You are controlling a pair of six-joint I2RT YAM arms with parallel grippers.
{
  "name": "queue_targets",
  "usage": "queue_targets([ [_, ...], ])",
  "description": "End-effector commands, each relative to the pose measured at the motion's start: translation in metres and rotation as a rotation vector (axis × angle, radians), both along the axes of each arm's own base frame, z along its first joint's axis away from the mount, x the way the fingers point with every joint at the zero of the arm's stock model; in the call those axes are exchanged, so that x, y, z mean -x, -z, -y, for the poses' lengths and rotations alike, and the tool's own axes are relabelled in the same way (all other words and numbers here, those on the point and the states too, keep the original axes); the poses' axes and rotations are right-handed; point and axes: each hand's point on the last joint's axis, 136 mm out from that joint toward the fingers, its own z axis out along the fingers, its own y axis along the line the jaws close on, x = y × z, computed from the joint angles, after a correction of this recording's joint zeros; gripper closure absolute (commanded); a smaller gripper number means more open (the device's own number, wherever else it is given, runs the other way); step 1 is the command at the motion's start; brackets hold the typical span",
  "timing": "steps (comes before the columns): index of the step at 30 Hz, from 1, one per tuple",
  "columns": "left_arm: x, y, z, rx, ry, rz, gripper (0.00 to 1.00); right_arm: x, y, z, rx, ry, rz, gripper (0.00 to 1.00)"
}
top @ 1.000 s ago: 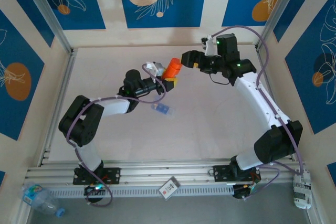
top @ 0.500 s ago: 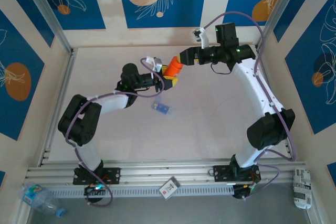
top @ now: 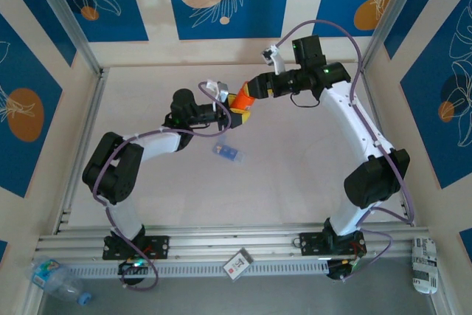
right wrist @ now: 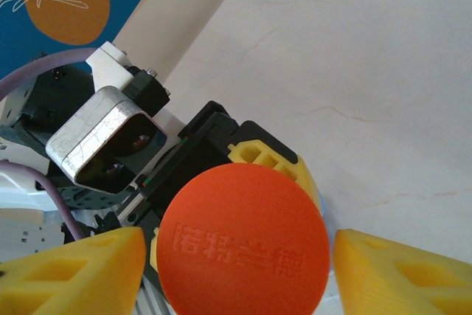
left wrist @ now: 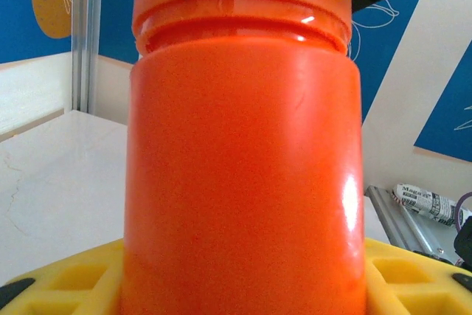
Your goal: Sort the pills into containers
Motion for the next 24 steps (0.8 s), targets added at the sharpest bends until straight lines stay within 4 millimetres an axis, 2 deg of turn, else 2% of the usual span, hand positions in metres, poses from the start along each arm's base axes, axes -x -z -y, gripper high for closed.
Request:
queue_targets([
  [1, -0.001, -0.013, 0.000, 0.025, 0.024, 0.036, 1.00, 0.001, -0.004, -0.004, -0.003, -0.022, 0.003, 0.40],
  [7, -0.002, -0.013, 0.000, 0.029, 0.022, 0.036, 1.00, 0.000, -0.002, -0.004, 0.001, -0.024, 0.001, 0.63],
  [9, -0.002, -0.013, 0.000, 0.032, 0.022, 0.035, 1.00, -0.001, -0.003, -0.002, -0.001, -0.019, 0.007, 0.67],
  [16, -0.001, -0.014, 0.000, 0.035, 0.027, 0.035, 1.00, -0.006, -0.019, 0.013, -0.084, 0.023, 0.038, 0.68],
  [24, -0.002, -0.017, 0.000, 0.043, 0.021, 0.045, 1.00, -0.004, -0.013, 0.013, -0.117, 0.021, -0.022, 0.72],
])
